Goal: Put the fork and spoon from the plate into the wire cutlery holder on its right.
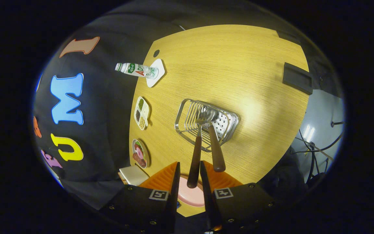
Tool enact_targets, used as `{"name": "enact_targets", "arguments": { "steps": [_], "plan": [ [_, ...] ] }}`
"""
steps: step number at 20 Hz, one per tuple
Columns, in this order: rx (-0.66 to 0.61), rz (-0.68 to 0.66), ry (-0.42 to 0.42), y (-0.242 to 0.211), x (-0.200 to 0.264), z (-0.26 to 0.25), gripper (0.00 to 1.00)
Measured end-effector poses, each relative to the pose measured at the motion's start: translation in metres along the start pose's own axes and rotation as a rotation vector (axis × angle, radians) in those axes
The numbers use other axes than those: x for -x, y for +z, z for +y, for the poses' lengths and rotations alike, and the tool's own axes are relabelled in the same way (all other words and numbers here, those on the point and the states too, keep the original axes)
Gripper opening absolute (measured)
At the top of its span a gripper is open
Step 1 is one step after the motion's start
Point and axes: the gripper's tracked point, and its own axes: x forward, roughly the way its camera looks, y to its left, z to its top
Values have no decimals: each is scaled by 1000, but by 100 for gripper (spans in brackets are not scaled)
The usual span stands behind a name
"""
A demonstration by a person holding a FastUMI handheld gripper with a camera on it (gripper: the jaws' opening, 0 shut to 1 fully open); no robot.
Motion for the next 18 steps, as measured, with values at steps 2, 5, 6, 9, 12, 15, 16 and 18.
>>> {"name": "enact_targets", "arguments": {
  "steps": [2,5,6,9,12,15,16,18],
  "plan": [
    [-4,-2,2,0,2,1,38],
    [-12,-5,6,0,2,2,38],
    [-13,-12,6,1,5,2,38],
    [10,-55,-5,5,10,3,38],
    [47,-93,-12,10,17,8,38],
    [102,-132,-17,15,22,15,38],
    [137,-147,-27,16,23,16,38],
    [211,-174,-49,17,26,20,38]
  ]
}}
